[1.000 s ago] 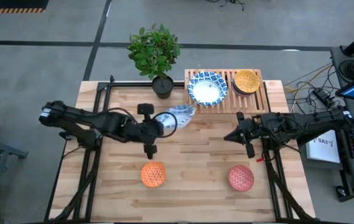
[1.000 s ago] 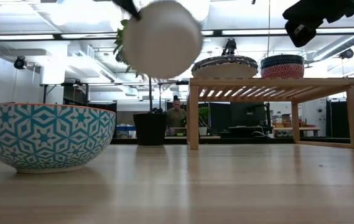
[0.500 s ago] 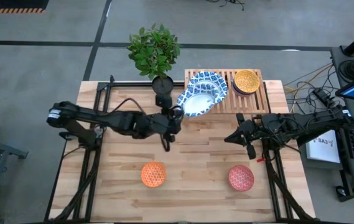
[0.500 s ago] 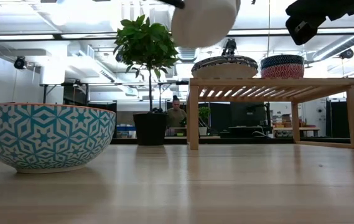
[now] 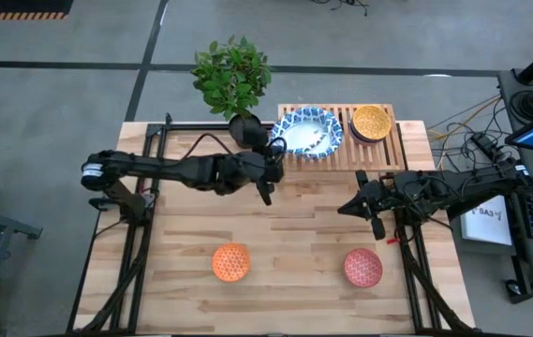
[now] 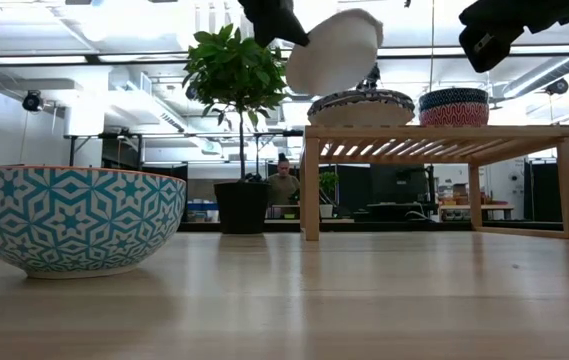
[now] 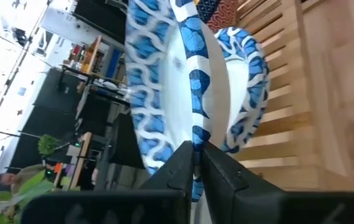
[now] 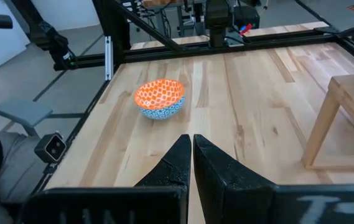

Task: Place and stack bowls onto a shelf
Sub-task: Stack the white bowl on top of the white bowl on the shelf

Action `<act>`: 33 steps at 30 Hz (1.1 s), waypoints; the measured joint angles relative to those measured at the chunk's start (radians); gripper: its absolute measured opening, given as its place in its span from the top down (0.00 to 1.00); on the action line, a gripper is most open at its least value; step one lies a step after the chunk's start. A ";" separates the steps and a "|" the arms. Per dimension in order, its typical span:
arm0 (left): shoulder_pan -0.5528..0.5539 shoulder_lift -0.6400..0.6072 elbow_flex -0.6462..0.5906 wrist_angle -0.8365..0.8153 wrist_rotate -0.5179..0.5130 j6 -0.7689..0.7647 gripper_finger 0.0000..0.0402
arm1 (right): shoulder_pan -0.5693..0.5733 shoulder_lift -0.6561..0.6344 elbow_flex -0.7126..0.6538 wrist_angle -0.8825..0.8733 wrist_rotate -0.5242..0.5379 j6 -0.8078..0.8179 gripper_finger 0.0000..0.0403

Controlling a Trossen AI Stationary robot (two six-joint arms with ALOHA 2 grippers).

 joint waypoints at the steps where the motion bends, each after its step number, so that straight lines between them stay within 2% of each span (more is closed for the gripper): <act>1: 0.004 0.000 0.000 0.007 0.000 0.015 0.96 | 0.000 0.000 0.000 0.000 0.000 -0.001 0.98; 5: 0.020 0.000 0.000 0.044 0.013 0.050 0.90 | 0.000 0.000 0.000 0.000 0.000 -0.001 0.98; 14: 0.035 0.000 0.000 0.053 0.027 0.044 0.73 | 0.000 0.000 0.000 0.000 0.000 -0.002 0.98; 18: 0.034 0.000 0.000 0.054 0.038 0.022 0.69 | 0.000 0.000 0.000 -0.001 0.000 -0.004 0.98; 24: 0.034 0.000 0.000 0.130 0.237 -0.066 0.70 | 0.000 0.000 0.000 -0.001 0.000 -0.008 0.98; 30: 0.050 0.005 -0.009 0.327 0.269 -0.113 0.76 | 0.000 0.000 0.000 -0.001 0.000 -0.013 0.98; 33: 0.080 0.038 -0.012 0.347 0.271 -0.166 0.79 | 0.000 0.000 0.000 -0.001 0.000 -0.023 0.98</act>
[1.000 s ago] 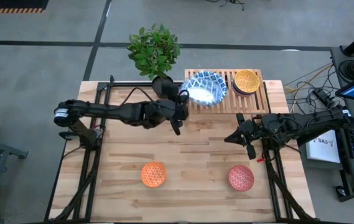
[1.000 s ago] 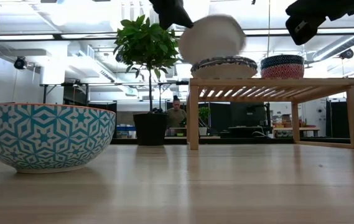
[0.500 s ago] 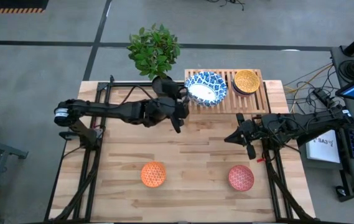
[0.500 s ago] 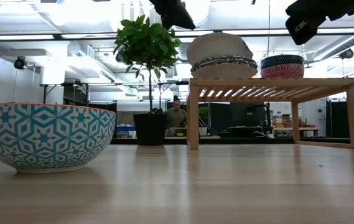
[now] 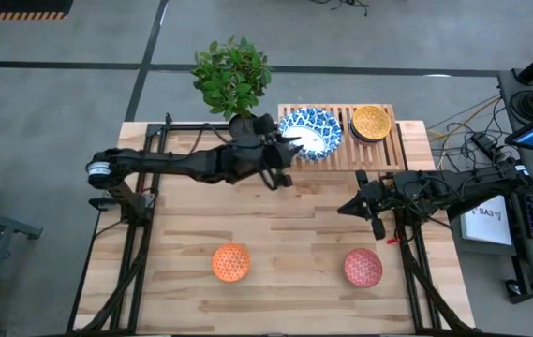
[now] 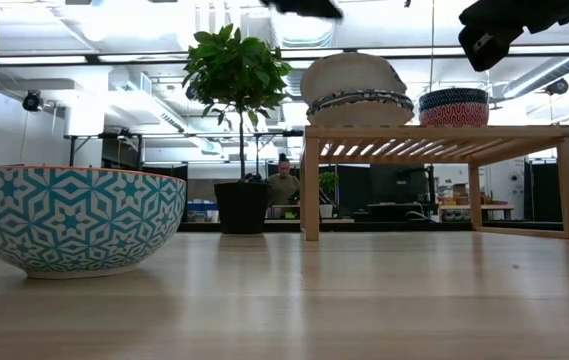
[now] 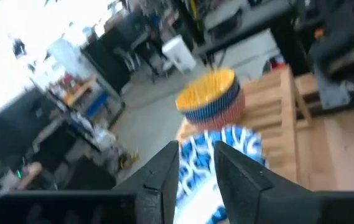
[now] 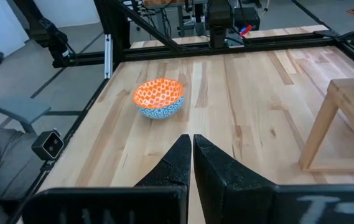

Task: Place and stack bowls onto a shelf
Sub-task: Stack the white bowl on top of the white bowl on the shelf

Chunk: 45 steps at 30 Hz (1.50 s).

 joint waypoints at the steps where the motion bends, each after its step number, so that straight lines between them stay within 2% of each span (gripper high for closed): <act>1: 0.008 0.020 0.000 -0.002 0.000 -0.010 0.80 | 0.000 0.000 0.000 0.000 0.000 0.000 0.98; 5: 0.019 0.084 -0.004 0.014 -0.041 0.000 0.82 | 0.000 0.000 0.000 -0.001 0.000 0.002 0.98; 11: 0.003 0.090 -0.002 0.124 -0.155 0.103 0.84 | 0.000 0.000 0.000 -0.004 0.000 0.001 0.98; 18: 0.007 0.081 -0.001 0.111 -0.158 -0.013 0.84 | 0.000 0.000 0.000 -0.006 0.000 -0.006 0.98; 35: 0.044 0.167 -0.002 0.120 -0.158 -0.045 0.84 | 0.000 0.000 0.000 -0.006 0.000 -0.005 0.98; 45: 0.041 0.123 -0.003 0.141 -0.169 -0.020 0.84 | 0.000 0.000 0.000 -0.006 0.001 -0.007 0.98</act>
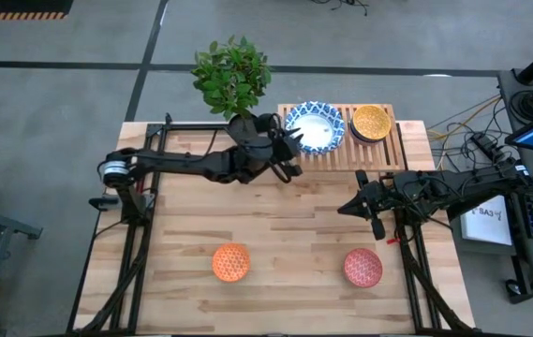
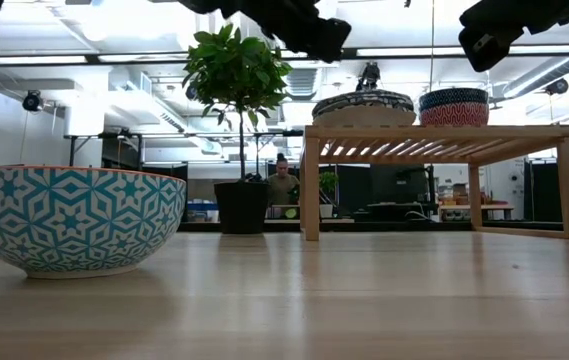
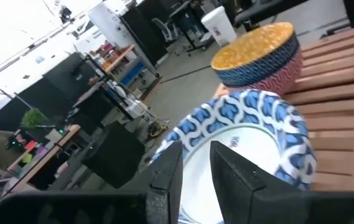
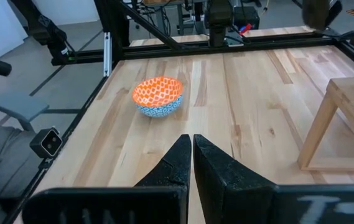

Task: Place and stack bowls onto a shelf
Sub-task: Stack the white bowl on top of the white bowl on the shelf, then stack the red bowl on top of the yellow bowl on the shelf

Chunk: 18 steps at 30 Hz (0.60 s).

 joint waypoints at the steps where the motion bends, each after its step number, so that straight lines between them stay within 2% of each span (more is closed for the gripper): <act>1: -0.004 -0.011 0.000 -0.003 -0.003 0.001 0.84 | 0.000 0.000 0.000 0.000 0.000 -0.001 0.98; 6: -0.056 -0.108 0.001 -0.033 -0.006 0.002 0.85 | 0.000 0.000 0.000 0.000 0.000 -0.007 0.98; 12: -0.123 -0.252 -0.024 -0.238 0.011 -0.051 0.89 | 0.000 0.001 0.000 0.000 0.009 0.031 0.98; 15: -0.165 -0.337 -0.101 -0.313 0.013 -0.135 0.90 | 0.000 0.010 0.000 0.002 0.010 0.088 0.98; 18: -0.218 -0.434 -0.225 -0.315 0.013 -0.207 0.91 | 0.002 0.040 -0.001 0.009 0.020 0.191 0.98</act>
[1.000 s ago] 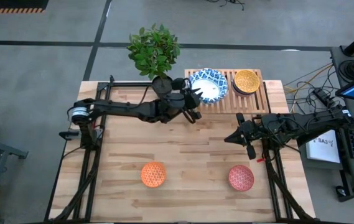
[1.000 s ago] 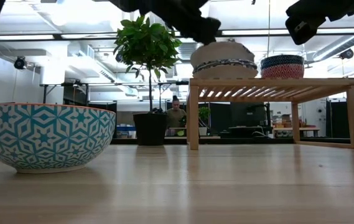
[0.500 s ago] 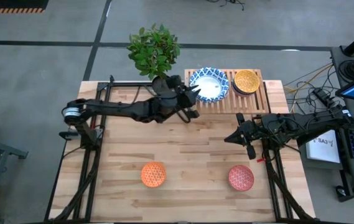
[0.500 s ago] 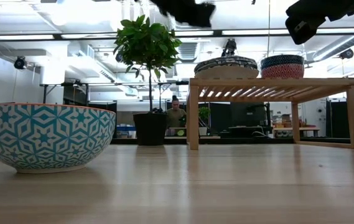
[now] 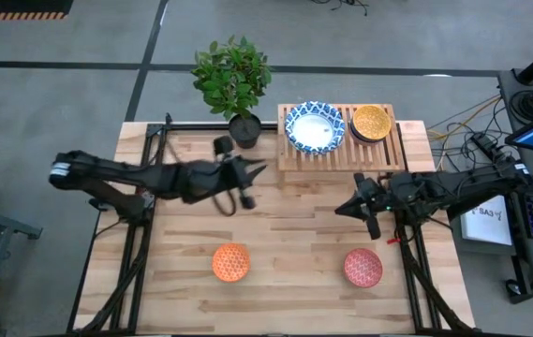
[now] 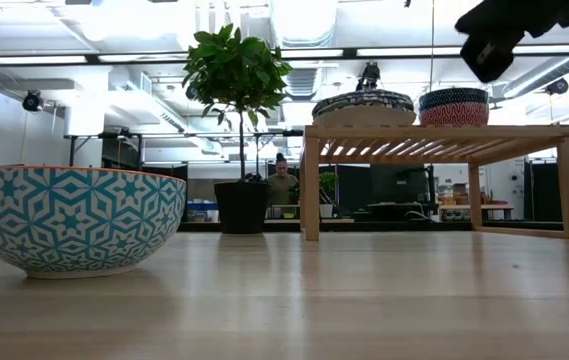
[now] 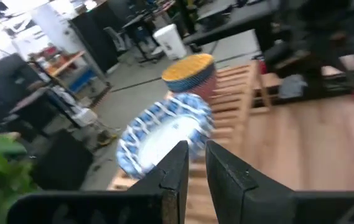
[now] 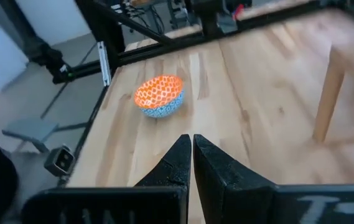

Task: Place and stack bowls onto a shelf
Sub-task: Stack the red bowl on top of the yellow bowl on the shelf

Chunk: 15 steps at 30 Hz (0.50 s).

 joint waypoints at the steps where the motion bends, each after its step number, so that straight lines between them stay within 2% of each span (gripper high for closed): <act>1: -0.018 -0.033 -0.043 0.010 -0.001 -0.015 0.91 | 0.003 0.015 0.000 0.001 0.007 0.040 0.98; 5: -0.081 -0.169 -0.202 0.066 -0.006 -0.029 0.91 | 0.026 0.101 0.004 0.019 -0.015 0.214 0.98; 9: -0.098 -0.288 -0.320 0.116 -0.011 -0.028 0.91 | 0.046 0.209 0.052 0.004 -0.046 0.416 0.98; 15: -0.097 -0.427 -0.427 0.118 -0.012 -0.028 0.91 | 0.086 0.408 0.200 -0.180 -0.145 0.682 0.98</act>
